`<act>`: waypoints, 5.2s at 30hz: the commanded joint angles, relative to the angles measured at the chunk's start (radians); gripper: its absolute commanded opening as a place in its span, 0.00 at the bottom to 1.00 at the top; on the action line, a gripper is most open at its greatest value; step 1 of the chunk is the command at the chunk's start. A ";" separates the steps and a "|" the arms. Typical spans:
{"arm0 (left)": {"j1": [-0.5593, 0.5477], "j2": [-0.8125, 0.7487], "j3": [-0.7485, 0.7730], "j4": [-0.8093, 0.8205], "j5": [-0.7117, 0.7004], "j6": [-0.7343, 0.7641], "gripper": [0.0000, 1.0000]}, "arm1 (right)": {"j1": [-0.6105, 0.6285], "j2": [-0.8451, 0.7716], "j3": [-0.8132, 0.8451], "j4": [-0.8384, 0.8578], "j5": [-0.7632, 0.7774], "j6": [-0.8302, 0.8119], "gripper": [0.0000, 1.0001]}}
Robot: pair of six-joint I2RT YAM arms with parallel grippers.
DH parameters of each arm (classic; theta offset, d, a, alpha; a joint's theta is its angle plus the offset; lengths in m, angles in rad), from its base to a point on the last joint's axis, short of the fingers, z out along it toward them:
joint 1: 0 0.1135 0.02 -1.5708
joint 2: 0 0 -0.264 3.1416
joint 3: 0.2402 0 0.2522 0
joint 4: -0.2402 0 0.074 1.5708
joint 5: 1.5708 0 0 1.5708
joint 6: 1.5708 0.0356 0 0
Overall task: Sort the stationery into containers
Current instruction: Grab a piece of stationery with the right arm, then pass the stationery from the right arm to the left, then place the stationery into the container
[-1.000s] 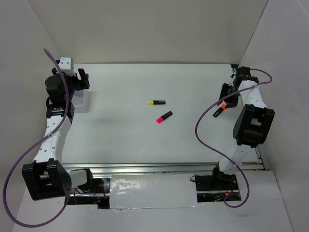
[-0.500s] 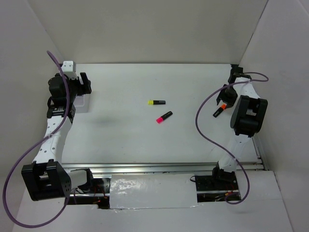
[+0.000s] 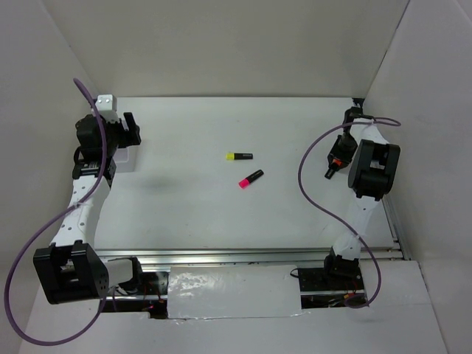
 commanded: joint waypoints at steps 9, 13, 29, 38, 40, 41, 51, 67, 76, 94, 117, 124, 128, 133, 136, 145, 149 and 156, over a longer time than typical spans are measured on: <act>0.116 -0.042 0.033 -0.079 0.297 -0.132 0.82 | 0.129 -0.181 -0.136 0.051 -0.281 -0.121 0.00; 0.151 -0.091 -0.038 -0.049 0.649 -0.319 0.73 | 0.299 -0.358 -0.202 0.107 -0.451 -0.217 0.00; -0.377 -0.145 -0.145 0.050 0.519 -0.691 0.65 | 0.992 -0.650 -0.233 0.260 -0.211 -0.344 0.00; -0.469 -0.084 -0.123 0.016 0.498 -0.663 0.55 | 1.092 -0.642 -0.222 0.262 -0.114 -0.379 0.00; -0.481 -0.074 -0.122 0.018 0.496 -0.662 0.52 | 1.104 -0.642 -0.218 0.263 -0.103 -0.382 0.00; -0.490 -0.071 -0.120 0.019 0.495 -0.662 0.52 | 1.108 -0.639 -0.214 0.260 -0.105 -0.385 0.00; -0.507 -0.060 -0.137 0.038 0.481 -0.665 0.44 | 1.141 -0.639 -0.202 0.251 -0.103 -0.398 0.00; -0.285 -0.165 -0.176 -0.096 0.461 -0.664 0.00 | 1.030 -0.688 -0.161 0.240 -0.181 -0.313 0.82; 0.210 -0.257 -0.108 -0.222 0.347 -0.308 0.00 | 0.848 -0.725 -0.202 0.227 -0.273 -0.263 0.82; 0.525 0.176 0.078 0.046 0.599 -0.048 0.00 | 0.775 -0.725 -0.297 0.236 -0.355 -0.274 0.78; 0.527 0.357 0.079 0.191 0.567 -0.039 0.00 | 0.739 -0.719 -0.336 0.248 -0.419 -0.278 0.76; 0.525 0.390 0.059 0.214 0.547 -0.031 0.07 | 0.741 -0.694 -0.320 0.237 -0.431 -0.277 0.75; 0.525 0.420 0.065 0.212 0.547 -0.025 0.09 | 0.741 -0.685 -0.316 0.240 -0.437 -0.277 0.75; 0.522 0.446 0.061 0.223 0.548 -0.024 0.09 | 0.744 -0.682 -0.320 0.240 -0.437 -0.278 0.75; 0.519 0.458 0.058 0.229 0.547 -0.022 0.09 | 0.743 -0.678 -0.320 0.237 -0.441 -0.278 0.75; 0.495 0.470 0.021 0.235 0.515 0.025 0.19 | 0.746 -0.664 -0.314 0.228 -0.447 -0.281 0.75; 0.490 0.484 0.021 0.237 0.511 0.022 0.25 | 0.746 -0.658 -0.314 0.228 -0.448 -0.283 0.74; 0.484 0.504 0.029 0.234 0.501 0.005 0.34 | 0.744 -0.650 -0.313 0.227 -0.453 -0.286 0.74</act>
